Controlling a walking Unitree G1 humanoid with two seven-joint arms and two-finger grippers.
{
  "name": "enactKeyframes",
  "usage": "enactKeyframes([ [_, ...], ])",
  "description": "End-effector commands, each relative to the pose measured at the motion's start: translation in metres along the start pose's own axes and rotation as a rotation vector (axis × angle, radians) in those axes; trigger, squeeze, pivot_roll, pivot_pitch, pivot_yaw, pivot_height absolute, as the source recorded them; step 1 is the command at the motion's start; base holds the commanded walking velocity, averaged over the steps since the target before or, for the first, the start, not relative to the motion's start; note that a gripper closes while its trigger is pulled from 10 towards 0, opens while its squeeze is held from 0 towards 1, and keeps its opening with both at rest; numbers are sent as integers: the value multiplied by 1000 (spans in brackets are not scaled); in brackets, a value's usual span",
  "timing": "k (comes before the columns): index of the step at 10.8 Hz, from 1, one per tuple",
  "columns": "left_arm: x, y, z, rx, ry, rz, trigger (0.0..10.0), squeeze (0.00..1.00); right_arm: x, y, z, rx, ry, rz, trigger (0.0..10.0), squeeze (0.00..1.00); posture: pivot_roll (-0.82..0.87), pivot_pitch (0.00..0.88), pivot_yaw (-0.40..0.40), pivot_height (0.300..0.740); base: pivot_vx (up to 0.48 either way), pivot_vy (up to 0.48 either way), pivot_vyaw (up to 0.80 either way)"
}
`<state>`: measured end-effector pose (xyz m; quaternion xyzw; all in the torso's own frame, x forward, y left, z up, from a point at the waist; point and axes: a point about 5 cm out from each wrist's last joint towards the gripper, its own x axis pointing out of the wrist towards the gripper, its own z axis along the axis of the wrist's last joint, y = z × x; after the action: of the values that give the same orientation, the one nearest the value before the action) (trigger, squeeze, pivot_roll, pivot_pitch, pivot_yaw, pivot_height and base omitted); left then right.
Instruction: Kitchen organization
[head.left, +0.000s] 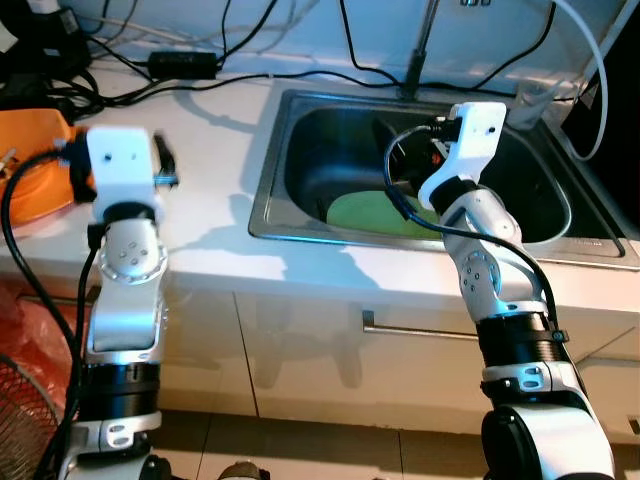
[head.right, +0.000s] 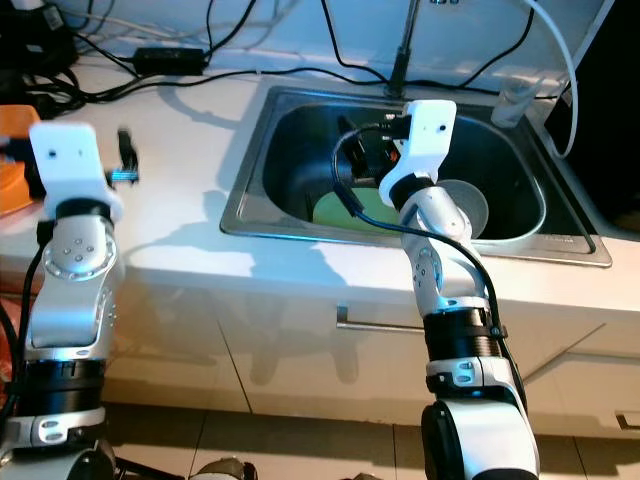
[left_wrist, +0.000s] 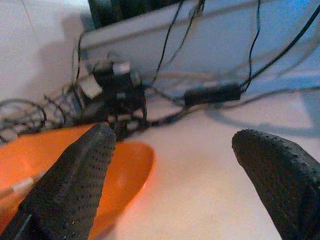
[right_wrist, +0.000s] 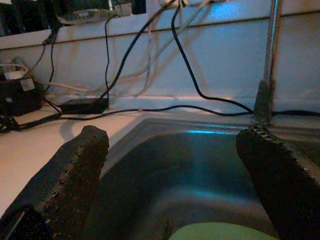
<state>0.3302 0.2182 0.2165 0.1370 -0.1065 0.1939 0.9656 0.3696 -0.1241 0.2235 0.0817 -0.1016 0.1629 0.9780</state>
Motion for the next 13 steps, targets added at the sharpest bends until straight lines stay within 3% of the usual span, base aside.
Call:
enactKeyframes([
  [1, 3, 0, 0, -3, 18, 4, 10000, 0, -2, -2, 5, 3, -14, -4, 10000, 0, 66, 103, -50, 740, 0, 0, 0],
  [5, 7, 8, -18, 39, 117, 26, 10000, 0, -14, -4, -4, 9, 25, -4, 10000, 0, 78, 154, -57, 740, 0, 0, 0],
  [11, 24, 45, -28, 57, 227, 134, 10000, 0, -35, -7, -12, 24, 100, 0, 10000, 0, 68, 220, -66, 740, 0, 0, 0],
  [12, 28, 50, -25, 57, 227, 144, 10000, 0, -37, 3, -10, 99, 100, 79, 10000, 0, 68, 222, -65, 740, 0, 0, 0],
  [13, 32, 51, -25, 55, 237, 142, 10000, 0, -40, 24, -2, 134, 91, 243, 10000, 0, 66, 222, -66, 740, 0, 0, 0],
])
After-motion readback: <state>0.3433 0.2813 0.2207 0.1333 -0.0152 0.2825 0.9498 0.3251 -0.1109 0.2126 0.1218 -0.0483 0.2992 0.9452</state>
